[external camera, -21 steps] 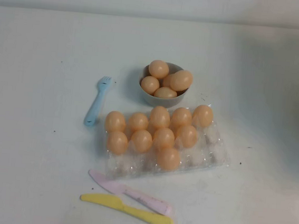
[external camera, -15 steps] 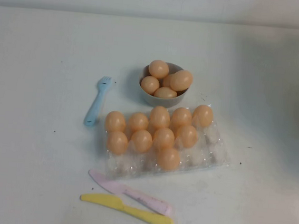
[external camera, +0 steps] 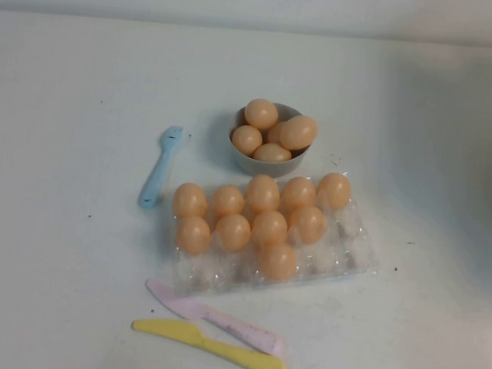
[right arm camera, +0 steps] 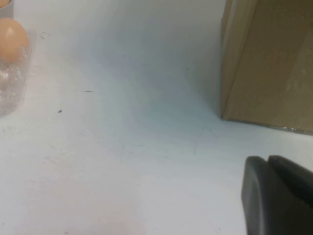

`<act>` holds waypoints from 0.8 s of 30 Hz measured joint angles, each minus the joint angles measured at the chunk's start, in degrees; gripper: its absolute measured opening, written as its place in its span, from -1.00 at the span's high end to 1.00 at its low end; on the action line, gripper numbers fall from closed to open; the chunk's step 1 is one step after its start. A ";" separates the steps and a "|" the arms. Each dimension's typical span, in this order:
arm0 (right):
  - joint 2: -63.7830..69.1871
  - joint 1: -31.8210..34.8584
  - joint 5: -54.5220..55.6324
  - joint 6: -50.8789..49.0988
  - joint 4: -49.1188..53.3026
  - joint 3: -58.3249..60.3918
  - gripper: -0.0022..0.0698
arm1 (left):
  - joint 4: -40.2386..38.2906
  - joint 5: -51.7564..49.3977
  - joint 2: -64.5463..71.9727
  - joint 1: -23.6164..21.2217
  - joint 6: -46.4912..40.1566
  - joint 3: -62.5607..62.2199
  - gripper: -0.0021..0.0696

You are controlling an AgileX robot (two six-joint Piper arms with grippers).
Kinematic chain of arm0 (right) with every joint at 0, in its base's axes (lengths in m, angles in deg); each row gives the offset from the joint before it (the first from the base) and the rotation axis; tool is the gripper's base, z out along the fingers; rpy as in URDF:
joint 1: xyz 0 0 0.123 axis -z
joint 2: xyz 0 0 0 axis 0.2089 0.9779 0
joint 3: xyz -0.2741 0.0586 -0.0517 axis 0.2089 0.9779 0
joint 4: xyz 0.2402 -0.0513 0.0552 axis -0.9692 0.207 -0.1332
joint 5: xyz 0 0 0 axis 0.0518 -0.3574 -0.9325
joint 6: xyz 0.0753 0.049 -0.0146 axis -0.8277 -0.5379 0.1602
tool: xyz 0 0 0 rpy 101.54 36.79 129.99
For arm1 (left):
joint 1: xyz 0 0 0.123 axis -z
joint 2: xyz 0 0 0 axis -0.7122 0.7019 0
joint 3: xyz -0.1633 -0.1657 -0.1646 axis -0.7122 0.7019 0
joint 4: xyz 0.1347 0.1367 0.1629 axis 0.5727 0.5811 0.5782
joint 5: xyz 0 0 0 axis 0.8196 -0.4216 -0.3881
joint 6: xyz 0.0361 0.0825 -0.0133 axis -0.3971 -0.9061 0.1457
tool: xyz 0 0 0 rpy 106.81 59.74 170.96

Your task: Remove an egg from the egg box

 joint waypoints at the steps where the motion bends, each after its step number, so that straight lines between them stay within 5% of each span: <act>1: 0.00 0.00 0.00 0.00 0.00 0.00 0.99 | 0.00 0.00 0.00 0.00 0.00 0.00 0.96; 8: 0.00 0.00 0.00 0.00 0.00 0.00 0.99 | -2.83 1.39 0.00 0.00 1.15 0.00 0.96; 16: 0.00 0.00 0.00 0.00 0.00 0.00 0.99 | -19.94 12.67 0.00 0.00 12.27 0.00 0.96; 24: 0.00 0.00 0.00 0.00 -0.11 0.00 0.99 | -22.65 18.12 0.00 0.00 13.19 0.00 0.96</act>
